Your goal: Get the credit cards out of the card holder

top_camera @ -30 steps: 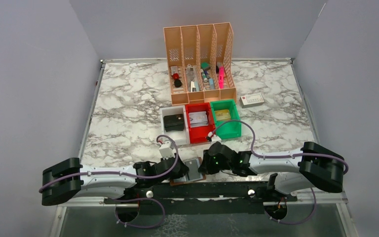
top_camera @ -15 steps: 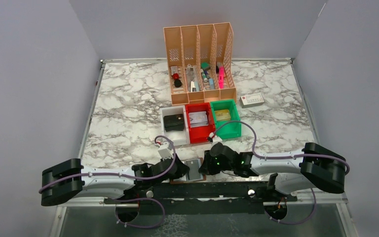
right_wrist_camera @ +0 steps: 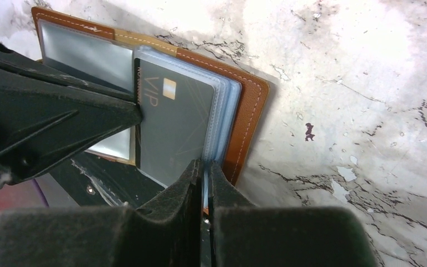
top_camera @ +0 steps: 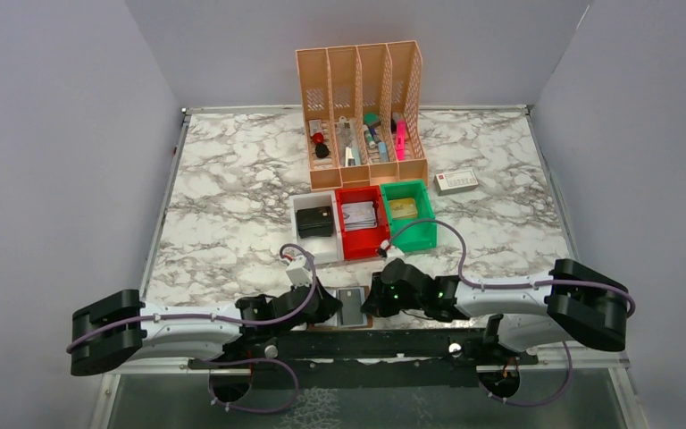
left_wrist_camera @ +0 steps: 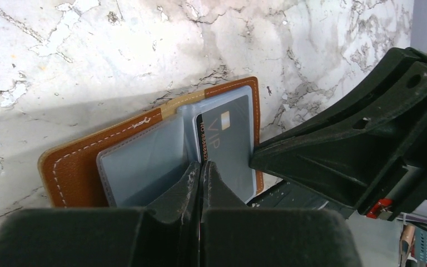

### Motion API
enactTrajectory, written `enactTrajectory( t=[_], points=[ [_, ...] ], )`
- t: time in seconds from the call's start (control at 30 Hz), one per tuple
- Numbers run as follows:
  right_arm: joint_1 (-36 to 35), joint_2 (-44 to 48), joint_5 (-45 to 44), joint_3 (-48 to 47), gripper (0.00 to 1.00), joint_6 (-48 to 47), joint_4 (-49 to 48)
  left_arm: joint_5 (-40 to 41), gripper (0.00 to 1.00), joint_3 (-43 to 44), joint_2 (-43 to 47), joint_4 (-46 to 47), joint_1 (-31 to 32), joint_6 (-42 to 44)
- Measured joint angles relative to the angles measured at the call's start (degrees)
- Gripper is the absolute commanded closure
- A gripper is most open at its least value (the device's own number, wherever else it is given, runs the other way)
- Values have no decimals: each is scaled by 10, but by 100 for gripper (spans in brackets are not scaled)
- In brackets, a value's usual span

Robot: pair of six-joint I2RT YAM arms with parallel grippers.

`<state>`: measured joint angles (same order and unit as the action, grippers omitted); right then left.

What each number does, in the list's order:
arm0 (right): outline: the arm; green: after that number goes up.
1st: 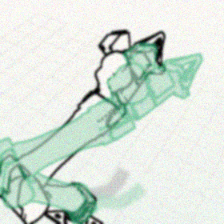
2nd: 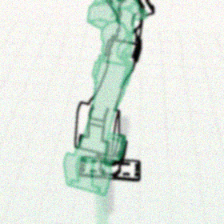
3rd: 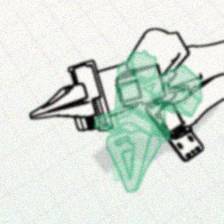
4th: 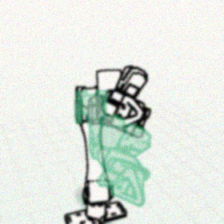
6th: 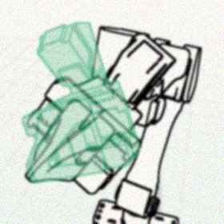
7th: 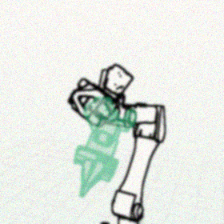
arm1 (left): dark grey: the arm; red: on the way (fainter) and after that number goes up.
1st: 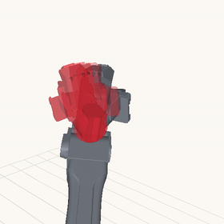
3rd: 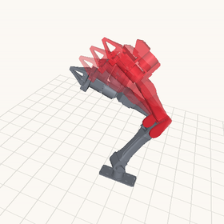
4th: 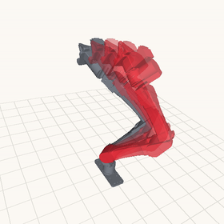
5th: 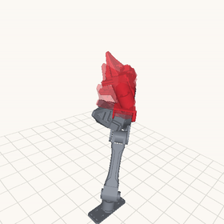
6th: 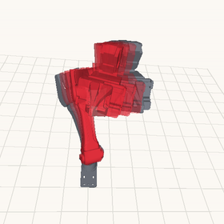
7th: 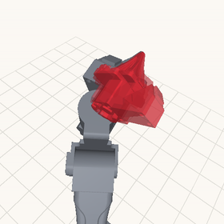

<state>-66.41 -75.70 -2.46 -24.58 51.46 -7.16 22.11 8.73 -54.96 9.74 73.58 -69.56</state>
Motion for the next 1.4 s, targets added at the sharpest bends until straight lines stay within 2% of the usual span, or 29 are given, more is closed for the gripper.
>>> enactTrajectory(
  t=[0.17,0.37,0.57,0.7,0.93,1.07,1.2,1.4],
  points=[
    [0,9,-17,0,95,1,21,-1,100,2,48,-37,0,1],
    [0,17,-30,0,96,2,41,-3,100,2,99,-66,0,2],
    [0,26,-46,-1,95,-1,68,-2,100,3,111,-110,0,4],
    [0,37,-56,-1,89,-6,88,-2,100,15,111,-143,0,5],
    [0,72,-34,-14,75,-42,94,-2,100,18,90,-136,0,6],
    [0,64,17,-27,74,-61,56,-2,100,18,72,-128,0,6],
    [0,19,65,-44,73,-67,10,-2,100,22,60,-124,0,7],
    [0,-31,68,-51,73,-64,10,-2,100,23,60,-124,0,6]
  ],
)
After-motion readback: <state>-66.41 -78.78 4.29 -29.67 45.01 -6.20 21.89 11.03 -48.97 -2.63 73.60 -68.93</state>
